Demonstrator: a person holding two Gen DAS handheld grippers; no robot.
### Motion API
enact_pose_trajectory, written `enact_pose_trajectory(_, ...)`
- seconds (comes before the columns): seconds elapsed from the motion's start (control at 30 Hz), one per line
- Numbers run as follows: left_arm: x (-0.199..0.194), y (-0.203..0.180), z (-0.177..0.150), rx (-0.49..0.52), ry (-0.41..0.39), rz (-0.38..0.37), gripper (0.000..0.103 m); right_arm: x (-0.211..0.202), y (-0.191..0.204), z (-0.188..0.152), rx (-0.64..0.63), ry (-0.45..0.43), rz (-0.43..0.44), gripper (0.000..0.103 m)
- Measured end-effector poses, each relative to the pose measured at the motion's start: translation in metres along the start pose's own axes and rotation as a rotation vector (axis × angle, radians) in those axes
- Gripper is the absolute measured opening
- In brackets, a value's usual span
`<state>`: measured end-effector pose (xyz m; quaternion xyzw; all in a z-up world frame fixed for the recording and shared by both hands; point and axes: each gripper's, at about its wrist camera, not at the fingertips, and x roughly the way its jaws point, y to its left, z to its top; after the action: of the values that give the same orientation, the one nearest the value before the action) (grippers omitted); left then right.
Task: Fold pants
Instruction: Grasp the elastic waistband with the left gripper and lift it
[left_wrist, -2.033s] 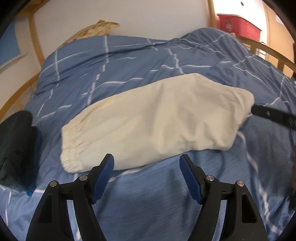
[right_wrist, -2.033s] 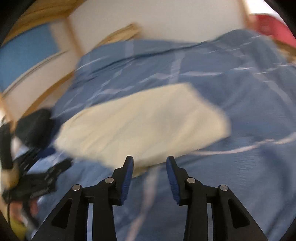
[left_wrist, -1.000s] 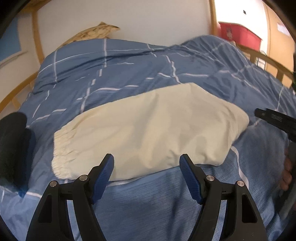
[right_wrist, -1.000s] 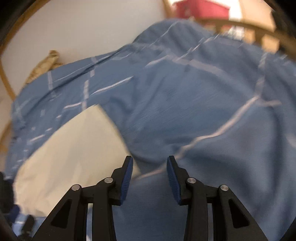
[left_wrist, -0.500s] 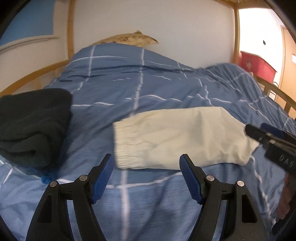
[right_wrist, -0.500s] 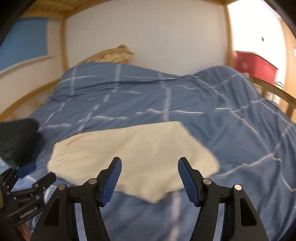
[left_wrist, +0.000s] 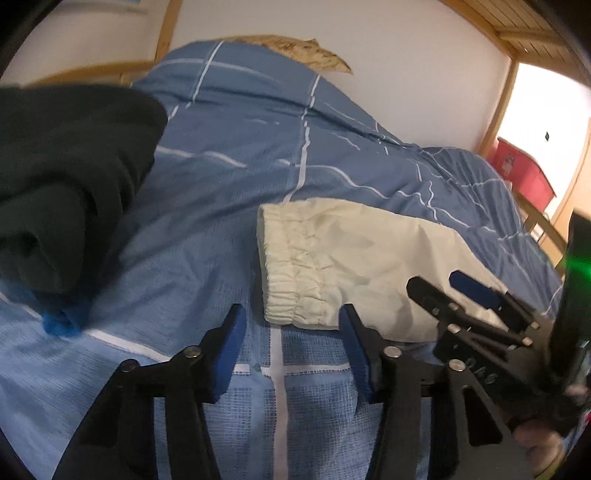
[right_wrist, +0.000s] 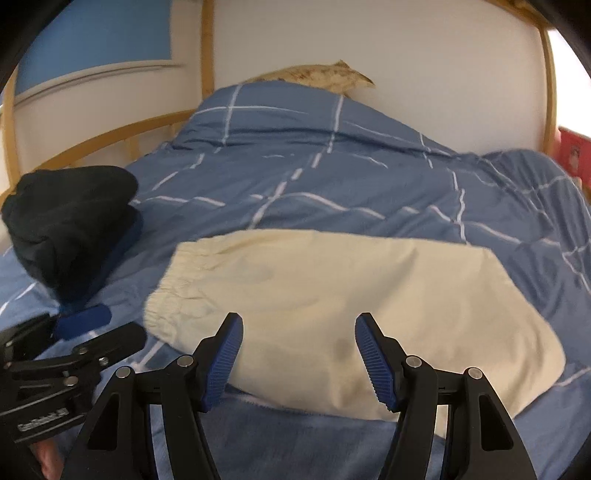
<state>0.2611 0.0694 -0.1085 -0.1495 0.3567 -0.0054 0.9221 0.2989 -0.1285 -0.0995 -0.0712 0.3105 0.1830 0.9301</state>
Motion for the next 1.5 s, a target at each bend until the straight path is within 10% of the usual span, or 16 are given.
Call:
enact_pose_trajectory(0.5,0.047,0.016,-0.004,-0.296,0.135,-0.064,0.038,0.034,-0.01,-0.026,0.031,0.112,-0.016,0.064)
enact_pose_trajectory(1.0,0.06,0.026,0.003,-0.455,0.091,-0.211,0.059,0.043,-0.014,-0.031,0.05,0.136,-0.003,0.064)
enact_pose_trajectory(1.5,0.053,0.004,0.014,-0.283,0.049,-0.084,0.028,0.042,-0.017,-0.03,0.059,0.127,0.009,0.064)
